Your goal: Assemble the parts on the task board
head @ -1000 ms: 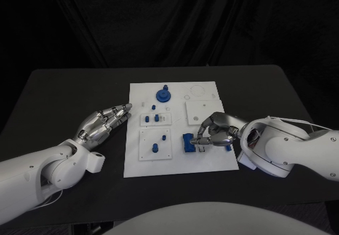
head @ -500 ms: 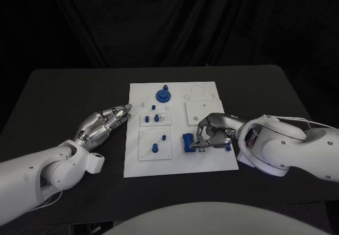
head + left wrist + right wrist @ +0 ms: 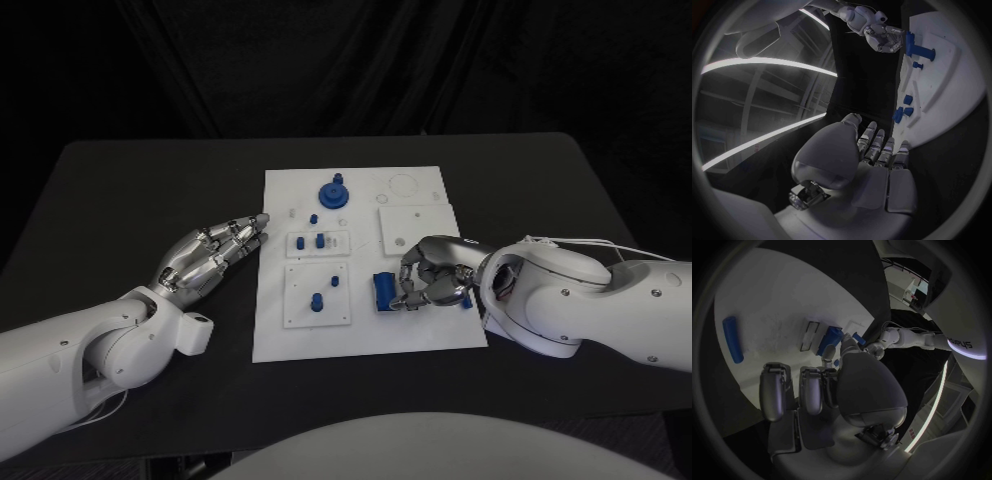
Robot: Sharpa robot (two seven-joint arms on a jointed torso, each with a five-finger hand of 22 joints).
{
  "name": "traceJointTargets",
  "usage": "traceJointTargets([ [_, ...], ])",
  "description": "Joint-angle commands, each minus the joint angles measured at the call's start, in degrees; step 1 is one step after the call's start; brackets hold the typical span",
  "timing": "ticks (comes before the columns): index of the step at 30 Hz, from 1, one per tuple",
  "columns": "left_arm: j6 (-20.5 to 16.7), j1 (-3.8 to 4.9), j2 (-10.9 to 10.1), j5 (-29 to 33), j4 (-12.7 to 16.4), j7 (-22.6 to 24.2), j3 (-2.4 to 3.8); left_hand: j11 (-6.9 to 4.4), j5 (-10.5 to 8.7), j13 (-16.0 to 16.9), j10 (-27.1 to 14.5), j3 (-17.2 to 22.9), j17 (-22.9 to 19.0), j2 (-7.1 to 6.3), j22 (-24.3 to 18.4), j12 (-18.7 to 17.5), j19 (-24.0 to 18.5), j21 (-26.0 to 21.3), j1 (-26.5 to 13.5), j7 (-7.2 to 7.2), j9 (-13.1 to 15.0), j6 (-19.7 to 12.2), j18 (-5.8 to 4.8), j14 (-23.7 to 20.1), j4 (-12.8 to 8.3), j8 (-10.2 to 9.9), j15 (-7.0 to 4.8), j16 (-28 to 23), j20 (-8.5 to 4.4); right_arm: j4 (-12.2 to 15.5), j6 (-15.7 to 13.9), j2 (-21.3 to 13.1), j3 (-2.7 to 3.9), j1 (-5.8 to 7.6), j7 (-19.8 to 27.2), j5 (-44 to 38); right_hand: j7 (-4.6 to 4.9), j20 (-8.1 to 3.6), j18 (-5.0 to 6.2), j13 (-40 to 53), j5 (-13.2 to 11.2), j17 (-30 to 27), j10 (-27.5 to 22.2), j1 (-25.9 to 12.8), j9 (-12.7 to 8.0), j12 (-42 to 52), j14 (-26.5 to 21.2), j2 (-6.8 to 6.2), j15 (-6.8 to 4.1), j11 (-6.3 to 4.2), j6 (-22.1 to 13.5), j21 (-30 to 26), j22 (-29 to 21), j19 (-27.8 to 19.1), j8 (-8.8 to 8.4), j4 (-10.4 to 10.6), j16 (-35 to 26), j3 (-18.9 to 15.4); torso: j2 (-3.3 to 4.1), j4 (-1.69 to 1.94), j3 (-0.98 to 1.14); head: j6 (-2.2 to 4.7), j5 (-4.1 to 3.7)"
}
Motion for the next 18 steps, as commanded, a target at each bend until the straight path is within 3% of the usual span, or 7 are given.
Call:
traceJointTargets([
  [1, 1.0, -0.19, -0.1, -0.2, 0.1, 2.0, 0.01, 0.41, 0.2, 0.1, -0.2, 0.4, 0.1, 0.17, 0.1, 0.4, 0.1, 0.0, 0.4, 1.25, 0.0, -0.2, 0.84, 0.0, -0.1, 0.1, 0.31, 0.1, 0.35, -0.4, 0.7, 0.2, 0.01, -0.25, -2.0, -0.9, 0.09, -0.39, 0.1, 15.1, 0.4, 15.1, 6.0, 1.1, 0.2, 0.2, 6.0, 0.43, -0.55, -0.31, -0.4, -0.3, 13.2, 3.5, 0.27, -0.4, 0.1, 0.2, 0.01, 0.03, 0.01, -0.01, 0.04],
  [11, 1.1, -0.25, 0.0, -0.2, 0.0, 1.9, 0.01, 0.5, 0.22, 0.1, -0.1, 0.5, 0.1, 0.17, 0.1, 0.4, 0.1, 0.0, 0.4, 1.29, 0.0, -0.1, 0.82, 0.0, -0.1, 0.1, 0.33, 0.2, 0.36, -1.4, 0.9, 0.8, 0.01, -0.34, -2.0, -0.9, 0.02, -0.46, 0.09, 15.1, 0.3, 15.1, 6.0, 2.5, 0.4, 0.2, 6.0, 1.42, -0.62, -0.38, -0.4, -0.3, 13.2, 3.5, 0.2, -0.9, 0.1, 0.5, -0.01, -0.01, 0.01, -0.01, 0.03],
  [18, 1.2, -0.27, 0.0, -0.2, 0.0, 1.8, 0.01, 0.6, 0.24, 0.1, 0.0, 0.6, 0.1, 0.18, 0.1, 0.5, 0.1, 0.0, 0.4, 1.33, 0.0, -0.1, 0.8, 0.1, -0.1, 0.1, 0.35, 0.3, 0.37, -1.5, 1.7, 1.0, 0.01, -0.35, -1.4, -0.9, 0.1, -0.48, 0.1, 15.1, -2.7, 15.1, 6.0, 2.9, 0.7, 0.2, 6.0, 1.45, -0.6, -0.32, -0.3, -0.4, 13.2, 3.5, 0.16, -1.0, 0.1, -0.3, -0.03, -0.02, 0.03, -0.01, 0.08],
])
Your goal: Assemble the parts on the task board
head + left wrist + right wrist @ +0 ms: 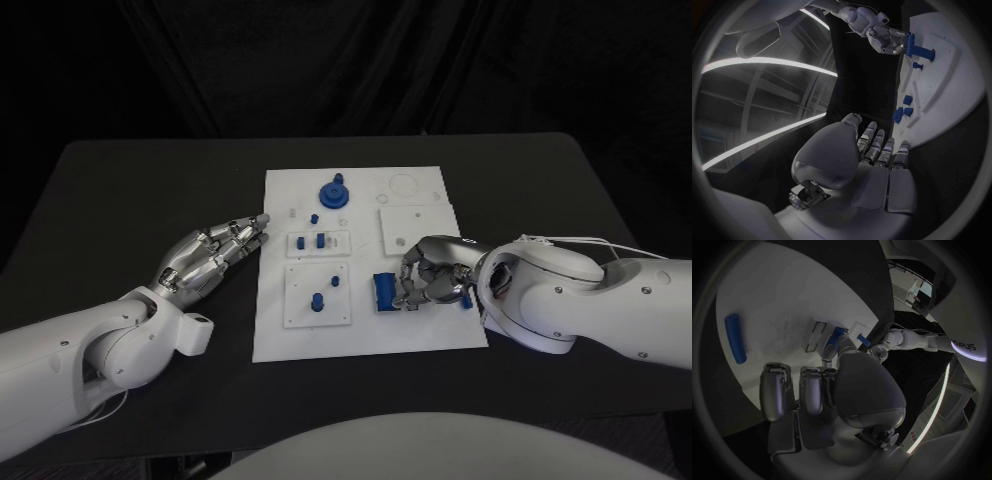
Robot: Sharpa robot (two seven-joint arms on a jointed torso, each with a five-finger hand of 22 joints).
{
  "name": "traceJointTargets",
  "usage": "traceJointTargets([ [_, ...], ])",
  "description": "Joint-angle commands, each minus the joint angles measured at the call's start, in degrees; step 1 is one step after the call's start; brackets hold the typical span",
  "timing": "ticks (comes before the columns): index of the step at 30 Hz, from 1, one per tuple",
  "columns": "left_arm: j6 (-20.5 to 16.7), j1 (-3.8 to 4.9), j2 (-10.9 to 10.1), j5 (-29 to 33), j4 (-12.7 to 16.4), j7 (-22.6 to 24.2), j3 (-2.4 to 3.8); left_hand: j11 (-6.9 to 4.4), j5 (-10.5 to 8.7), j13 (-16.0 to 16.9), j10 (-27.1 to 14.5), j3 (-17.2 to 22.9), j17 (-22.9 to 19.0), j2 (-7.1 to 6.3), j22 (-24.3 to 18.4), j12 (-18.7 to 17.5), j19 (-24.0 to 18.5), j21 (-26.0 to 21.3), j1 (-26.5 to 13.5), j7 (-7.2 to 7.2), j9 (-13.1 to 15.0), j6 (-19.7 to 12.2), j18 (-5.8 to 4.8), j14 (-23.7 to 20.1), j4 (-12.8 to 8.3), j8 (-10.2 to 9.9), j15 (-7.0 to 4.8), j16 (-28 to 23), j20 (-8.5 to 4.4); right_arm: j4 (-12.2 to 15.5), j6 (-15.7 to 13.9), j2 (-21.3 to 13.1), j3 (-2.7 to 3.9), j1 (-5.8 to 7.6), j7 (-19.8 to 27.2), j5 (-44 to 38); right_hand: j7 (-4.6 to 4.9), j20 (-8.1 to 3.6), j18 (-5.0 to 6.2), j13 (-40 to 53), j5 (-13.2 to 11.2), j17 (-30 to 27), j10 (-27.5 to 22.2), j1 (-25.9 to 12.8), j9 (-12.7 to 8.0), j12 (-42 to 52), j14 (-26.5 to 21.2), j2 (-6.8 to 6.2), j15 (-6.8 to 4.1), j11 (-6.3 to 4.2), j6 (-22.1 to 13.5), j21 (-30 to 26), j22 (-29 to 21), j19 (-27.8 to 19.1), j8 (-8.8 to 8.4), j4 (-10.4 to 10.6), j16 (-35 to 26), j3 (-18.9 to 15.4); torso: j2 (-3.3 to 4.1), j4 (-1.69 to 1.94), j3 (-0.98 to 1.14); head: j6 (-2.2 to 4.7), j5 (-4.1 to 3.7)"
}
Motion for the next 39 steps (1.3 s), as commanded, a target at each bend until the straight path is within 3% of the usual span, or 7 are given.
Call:
traceJointTargets([
  [1, 1.0, -0.18, 0.0, -0.2, 0.0, 1.8, 0.01, 0.39, 0.24, 0.1, 0.2, 0.4, 0.1, 0.18, 0.1, 0.3, 0.1, 0.0, 0.4, 1.34, 0.0, -0.1, 0.8, 0.1, 0.1, 0.1, 0.36, 0.3, 0.37, 0.1, 1.0, -0.1, -0.01, -0.18, -0.6, -0.5, 0.19, -0.25, 0.19, 15.1, -1.4, 15.1, 6.0, -0.2, 0.1, 0.2, 6.0, -0.31, -0.19, -0.26, -0.4, -0.7, 13.0, 3.1, 0.01, 0.4, 0.1, -0.9, -0.01, -0.05, 0.03, -0.01, 0.07],
  [9, 1.1, -0.2, -0.1, -0.2, 0.0, 1.8, 0.01, 0.62, 0.26, 0.1, 0.3, 0.6, 0.1, 0.17, 0.1, 0.4, 0.1, 0.0, 0.4, 1.42, 0.0, 0.0, 0.76, 0.1, 0.1, 0.2, 0.39, 0.3, 0.37, 1.9, -0.8, -3.0, 0.0, -0.13, 2.1, -0.5, 0.78, 0.16, 0.13, 15.1, -6.0, 15.1, 6.0, -6.3, -3.1, 0.2, 6.0, -4.22, 0.29, 0.33, 0.0, -0.5, 13.1, 3.2, -3.93, 2.8, 0.1, -0.2, 0.01, -0.03, 0.04, -0.01, -0.19],
  [13, 1.0, -0.21, -0.1, -0.2, 0.0, 1.7, 0.01, 0.62, 0.26, 0.1, 0.3, 0.6, 0.1, 0.17, 0.1, 0.4, 0.1, 0.0, 0.4, 1.42, 0.0, 0.0, 0.76, 0.1, 0.1, 0.2, 0.39, 0.3, 0.37, 3.0, -2.3, -5.6, 0.0, 0.29, 2.7, -0.5, 1.3, 0.38, 0.08, 15.1, -5.4, 15.1, 6.0, -9.8, -6.1, 0.2, 6.0, -3.94, 0.59, 0.63, 0.1, -0.4, 13.2, 3.3, -7.24, 2.7, 0.1, 0.8, -0.01, -0.04, 0.04, -0.01, -0.35],
  [17, 0.9, -0.21, -0.1, -0.2, 0.0, 1.7, 0.01, 0.74, 0.27, 0.1, 0.5, 0.6, 0.1, 0.15, 0.1, 0.6, 0.1, 0.0, 0.4, 1.47, 0.0, 0.1, 0.73, 0.1, 0.1, 0.2, 0.42, 0.4, 0.37, 4.2, -3.2, -8.9, -0.01, 1.37, 1.7, -0.7, 1.84, 0.76, 0.0, 15.1, 2.4, 15.1, 6.0, -12.0, -10.4, 0.2, 6.0, -1.22, 1.06, 1.19, 1.5, 0.0, 13.3, 3.5, -11.84, 2.6, 0.1, 1.3, -0.03, -0.05, 0.05, -0.01, -0.42],
  [18, 0.9, -0.21, -0.1, -0.2, 0.0, 1.7, 0.01, 0.74, 0.27, 0.1, 0.5, 0.6, 0.1, 0.15, 0.1, 0.6, 0.1, 0.0, 0.4, 1.47, 0.0, 0.1, 0.73, 0.1, 0.1, 0.2, 0.42, 0.4, 0.37, 4.4, -3.3, -9.6, -0.01, 1.57, 1.3, -1.2, 1.82, 0.83, -0.08, 15.1, 9.4, 15.1, 6.0, -13.7, -11.6, 0.2, 6.0, 0.4, 1.06, 1.21, 2.2, 0.3, 13.4, 3.6, -13.18, 2.3, 0.1, 1.2, -0.03, -0.06, 0.05, -0.01, -0.47],
  [25, 0.5, -0.21, -0.1, -0.2, 0.1, 1.7, 0.02, 0.82, 0.27, 0.1, 0.6, 0.7, 0.1, 0.09, 0.1, 0.7, 0.2, 0.0, 0.4, 1.51, 0.0, 0.3, 0.71, 0.1, 0.1, 0.2, 0.43, 0.4, 0.36, 4.1, -0.4, -12.9, -0.05, 2.24, -5.0, -7.0, 1.7, 0.84, -0.12, 15.1, 23.2, 15.1, 6.0, -11.3, -15.3, 0.2, 6.0, 0.89, 0.96, 1.09, 4.9, 0.5, 13.5, 3.7, -17.36, 2.4, 0.1, 2.1, -0.1, -0.17, -0.1, -0.01, -0.74],
  [39, 0.5, -0.21, 0.0, -0.2, 0.1, 1.9, 0.02, 0.81, 0.27, 0.1, 0.6, 0.7, 0.1, 0.05, 0.1, 0.6, 0.2, 0.0, 0.4, 1.52, 0.0, 0.2, 0.7, 0.1, 0.1, 0.2, 0.45, 0.4, 0.36, 4.1, 7.1, -13.5, -0.1, 2.22, -13.0, -17.8, 1.87, 0.88, -0.35, 15.1, 24.0, 15.1, 6.0, -10.7, -16.6, 0.2, 6.0, 1.08, 1.04, 1.26, 5.4, 1.4, 13.8, 4.2, -19.22, 2.3, 0.1, 2.6, -0.02, -0.15, -0.01, -0.01, -2.22],
])
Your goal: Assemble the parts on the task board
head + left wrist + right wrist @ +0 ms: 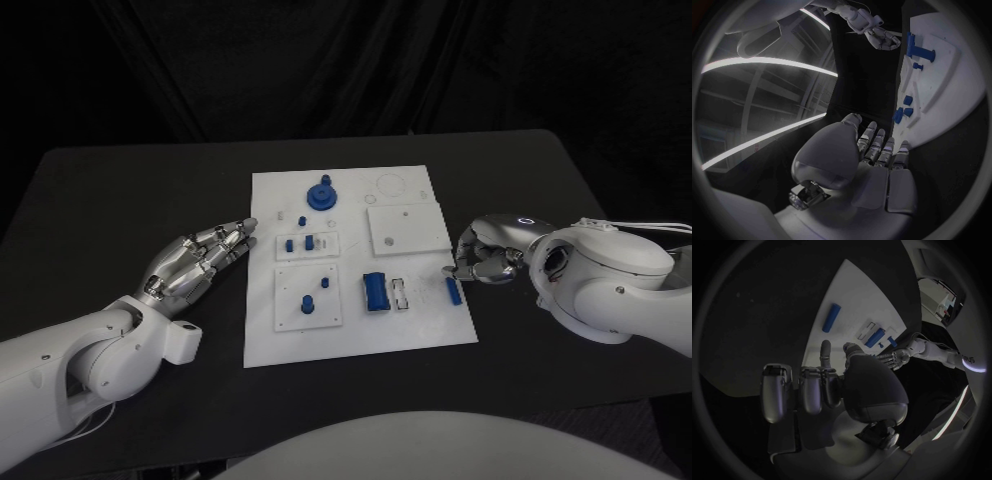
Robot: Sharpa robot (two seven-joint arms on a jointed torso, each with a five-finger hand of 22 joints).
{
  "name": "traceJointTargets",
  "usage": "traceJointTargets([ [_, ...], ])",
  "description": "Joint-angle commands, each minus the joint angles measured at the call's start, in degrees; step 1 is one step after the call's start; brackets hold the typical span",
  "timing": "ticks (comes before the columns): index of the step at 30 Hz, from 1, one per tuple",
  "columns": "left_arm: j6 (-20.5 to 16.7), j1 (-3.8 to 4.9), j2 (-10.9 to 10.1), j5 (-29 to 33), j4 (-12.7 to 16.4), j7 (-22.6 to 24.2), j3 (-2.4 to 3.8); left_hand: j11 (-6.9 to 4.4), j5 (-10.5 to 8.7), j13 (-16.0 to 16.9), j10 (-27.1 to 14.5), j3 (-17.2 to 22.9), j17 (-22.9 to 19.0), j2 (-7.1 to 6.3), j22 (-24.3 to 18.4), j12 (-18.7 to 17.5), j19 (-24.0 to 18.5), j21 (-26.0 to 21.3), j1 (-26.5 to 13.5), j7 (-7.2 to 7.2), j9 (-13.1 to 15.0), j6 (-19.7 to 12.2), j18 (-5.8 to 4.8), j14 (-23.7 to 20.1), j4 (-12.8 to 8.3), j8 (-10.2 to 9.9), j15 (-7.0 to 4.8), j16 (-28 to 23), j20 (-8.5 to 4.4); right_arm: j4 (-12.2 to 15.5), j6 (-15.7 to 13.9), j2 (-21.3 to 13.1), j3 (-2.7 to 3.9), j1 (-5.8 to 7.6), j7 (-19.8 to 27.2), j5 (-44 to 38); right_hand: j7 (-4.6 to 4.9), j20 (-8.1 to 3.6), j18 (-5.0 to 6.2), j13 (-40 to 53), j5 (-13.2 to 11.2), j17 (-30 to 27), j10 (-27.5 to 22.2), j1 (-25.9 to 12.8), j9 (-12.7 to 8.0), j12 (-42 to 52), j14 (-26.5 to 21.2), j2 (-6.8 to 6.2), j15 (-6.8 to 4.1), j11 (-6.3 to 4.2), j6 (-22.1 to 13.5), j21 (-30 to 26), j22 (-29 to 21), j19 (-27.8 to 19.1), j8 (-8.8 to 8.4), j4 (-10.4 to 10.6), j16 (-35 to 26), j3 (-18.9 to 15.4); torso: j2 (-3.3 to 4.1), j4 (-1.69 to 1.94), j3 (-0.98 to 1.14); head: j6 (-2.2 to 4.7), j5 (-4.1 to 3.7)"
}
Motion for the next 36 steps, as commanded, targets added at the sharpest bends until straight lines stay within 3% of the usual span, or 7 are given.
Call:
traceJointTargets([
  [1, 0.3, -0.15, 0.1, -0.2, 0.1, 1.9, 0.02, 0.37, 0.28, 0.1, 0.1, 0.4, 0.1, 0.03, 0.1, 0.2, 0.2, 0.1, 0.4, 1.52, 0.0, 0.2, 0.7, 0.1, 0.1, 0.2, 0.46, 0.2, 0.36, 0.1, 3.3, 0.1, 0.0, -0.08, -4.5, -4.7, 0.06, 0.46, -0.35, 15.1, 0.3, 15.1, 6.2, 1.0, -0.2, 0.2, 6.0, 0.0, 0.26, 0.43, 0.4, -0.2, 13.8, 4.2, -0.45, 0.0, 0.1, 0.4, 0.11, -0.03, 0.1, -0.01, -0.19],
  [13, 0.3, -0.15, 0.0, -0.2, 0.1, 1.9, 0.02, 0.35, 0.27, 0.1, 0.1, 0.5, 0.1, 0.01, 0.1, 0.1, 0.2, 0.1, 0.4, 1.52, 0.0, 0.2, 0.7, 0.1, 0.1, 0.2, 0.46, 0.2, 0.37, -0.4, 5.0, 1.3, -0.01, -1.14, -5.2, -5.3, 0.26, 0.52, -0.25, 15.1, -0.1, 15.1, 6.2, 1.5, -0.5, 0.2, 6.0, -0.26, 0.36, 0.57, 0.3, -0.5, 13.6, 4.0, -1.04, 0.0, 0.1, 0.6, 0.13, 0.05, -0.05, -0.01, -0.26],
  [17, 0.4, -0.15, 0.0, -0.2, 0.1, 1.9, 0.02, 0.35, 0.27, 0.1, 0.1, 0.5, 0.1, 0.01, 0.1, 0.1, 0.2, 0.1, 0.4, 1.52, 0.0, 0.2, 0.7, 0.1, 0.1, 0.2, 0.46, 0.2, 0.37, -0.6, 5.4, 1.6, -0.01, -1.34, -5.3, -5.3, 0.51, 0.65, -0.23, 15.1, -1.1, 15.1, 6.2, 1.2, -1.0, 0.2, 6.0, -0.23, 0.53, 0.8, 0.3, -0.6, 13.6, 3.9, -1.74, 0.2, 0.1, 0.4, 0.13, 0.03, 0.02, -0.01, -0.27],
  [26, 0.5, -0.15, 0.1, -0.2, -0.1, 1.8, 0.02, 0.35, 0.27, 0.1, 0.1, 0.5, 0.1, 0.01, 0.1, 0.1, 0.2, 0.1, 0.4, 1.52, 0.0, 0.2, 0.7, 0.1, 0.1, 0.2, 0.46, 0.2, 0.37, -0.9, 6.1, 2.3, -0.01, -1.94, -5.3, -5.3, 1.28, 1.16, -0.19, 15.1, -2.1, 15.1, 6.2, 0.6, -3.4, 0.2, 6.0, 0.01, 1.11, 1.49, 0.3, -0.8, 13.5, 3.8, -5.16, 0.1, 0.1, 0.2, 0.11, -0.02, 0.05, -0.01, -0.06],
  [36, 0.7, -0.16, 0.3, -0.2, -0.3, 1.7, 0.02, 0.35, 0.27, 0.1, 0.1, 0.5, 0.1, -0.04, 0.1, 0.1, 0.2, 0.0, 0.3, 1.54, 0.0, 0.2, 0.68, 0.1, 0.1, 0.2, 0.47, 0.2, 0.37, -1.4, 6.3, 3.2, -0.01, -2.39, -5.3, -4.6, 1.65, 1.49, -0.06, 15.1, 0.1, 14.5, 6.2, 2.5, -5.9, 0.2, 5.9, -0.38, 1.4, 1.83, 1.1, -1.2, 13.4, 3.6, -8.08, -0.1, -0.1, 0.8, 0.07, 0.01, 0.12, -0.01, -0.06],
])
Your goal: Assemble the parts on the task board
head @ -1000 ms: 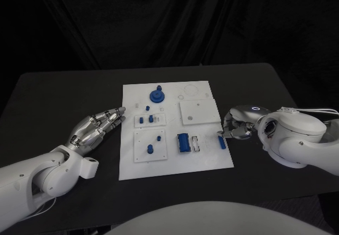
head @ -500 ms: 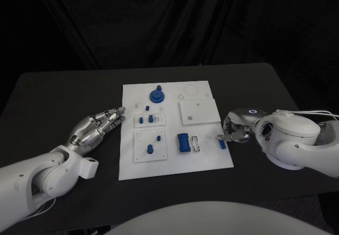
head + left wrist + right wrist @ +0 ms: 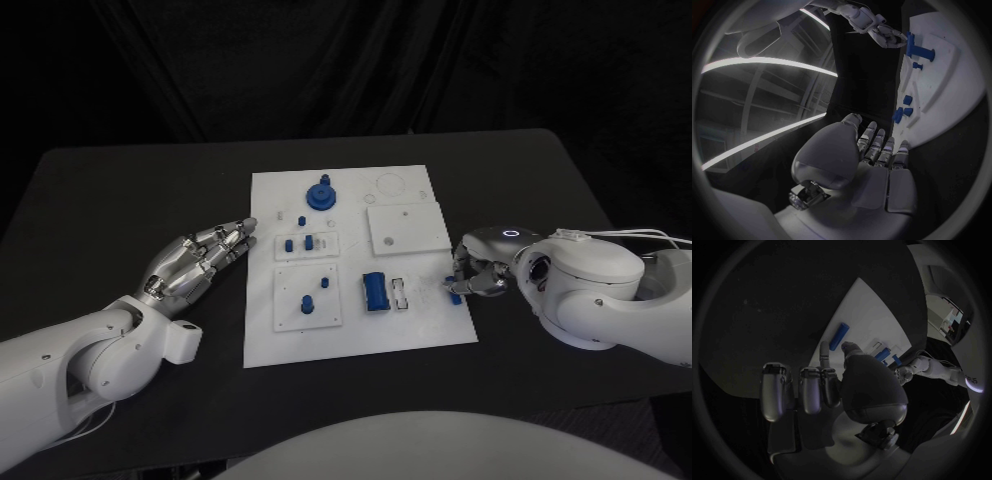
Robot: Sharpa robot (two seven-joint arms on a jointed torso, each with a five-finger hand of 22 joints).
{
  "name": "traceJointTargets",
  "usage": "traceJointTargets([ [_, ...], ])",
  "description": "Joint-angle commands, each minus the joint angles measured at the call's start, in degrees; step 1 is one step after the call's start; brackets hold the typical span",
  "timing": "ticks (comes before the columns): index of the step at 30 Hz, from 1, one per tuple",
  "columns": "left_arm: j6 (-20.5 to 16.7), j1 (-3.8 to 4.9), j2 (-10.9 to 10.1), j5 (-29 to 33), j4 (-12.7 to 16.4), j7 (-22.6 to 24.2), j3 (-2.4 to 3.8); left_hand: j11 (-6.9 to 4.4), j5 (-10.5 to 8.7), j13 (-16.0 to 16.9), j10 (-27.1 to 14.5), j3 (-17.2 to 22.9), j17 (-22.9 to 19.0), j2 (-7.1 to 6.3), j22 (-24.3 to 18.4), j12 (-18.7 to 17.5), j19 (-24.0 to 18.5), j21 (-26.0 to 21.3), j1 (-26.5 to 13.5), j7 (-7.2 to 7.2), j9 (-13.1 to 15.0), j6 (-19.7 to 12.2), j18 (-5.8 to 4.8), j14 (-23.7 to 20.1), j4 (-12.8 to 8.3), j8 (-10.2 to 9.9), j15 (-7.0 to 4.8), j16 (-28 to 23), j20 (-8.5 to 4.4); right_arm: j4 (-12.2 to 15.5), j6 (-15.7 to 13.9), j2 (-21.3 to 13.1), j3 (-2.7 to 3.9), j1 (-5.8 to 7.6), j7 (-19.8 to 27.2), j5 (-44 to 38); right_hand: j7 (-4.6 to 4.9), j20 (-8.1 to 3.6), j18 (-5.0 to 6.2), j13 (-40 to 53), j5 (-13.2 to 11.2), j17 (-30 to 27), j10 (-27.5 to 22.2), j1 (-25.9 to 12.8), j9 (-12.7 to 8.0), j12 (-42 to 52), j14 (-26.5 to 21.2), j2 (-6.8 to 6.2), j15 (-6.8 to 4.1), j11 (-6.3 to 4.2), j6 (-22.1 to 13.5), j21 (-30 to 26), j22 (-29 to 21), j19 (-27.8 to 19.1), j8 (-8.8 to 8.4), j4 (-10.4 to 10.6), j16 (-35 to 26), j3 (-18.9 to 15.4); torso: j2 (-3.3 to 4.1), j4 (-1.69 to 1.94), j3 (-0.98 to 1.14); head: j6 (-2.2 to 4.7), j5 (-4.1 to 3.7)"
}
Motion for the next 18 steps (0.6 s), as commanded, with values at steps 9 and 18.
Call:
traceJointTargets([
  [9, 0.8, -0.16, 0.3, -0.2, -0.3, 1.6, 0.01, 0.36, 0.27, 0.1, 0.1, 0.4, 0.1, -0.04, 0.1, 0.2, 0.2, 0.0, 0.3, 1.54, 0.0, 0.2, 0.68, -0.1, -0.1, 0.2, 0.27, 0.2, 0.37, -0.7, 1.0, 0.9, 0.0, -0.87, -1.4, 1.1, 0.47, 0.53, 0.1, 15.1, 0.5, 13.9, 5.9, 2.5, -2.1, 0.2, 5.7, -0.44, 0.77, 0.66, 0.3, -1.0, 13.1, 3.3, -2.27, -0.3, -0.4, 1.0, -0.02, -0.01, 0.01, -0.01, 0.04],
  [18, 0.9, -0.18, 0.3, -0.2, -0.4, 1.7, 0.01, 0.39, 0.28, 0.1, 0.1, 0.5, 0.1, -0.05, 0.1, 0.1, 0.2, 0.1, 0.3, 1.56, 0.0, 0.1, 0.67, -0.1, -0.1, 0.2, 0.28, 0.2, 0.38, -1.5, -0.1, 2.0, 0.01, -2.16, -1.5, 1.6, 0.45, 0.59, 0.34, 15.1, 1.4, 13.0, 5.9, 8.4, -3.7, 0.2, 5.5, -0.46, 0.74, 0.63, 1.2, -1.9, 12.8, 2.9, -3.68, -3.5, -0.7, 3.3, -0.02, -0.04, 0.04, -0.01, 0.23],
])
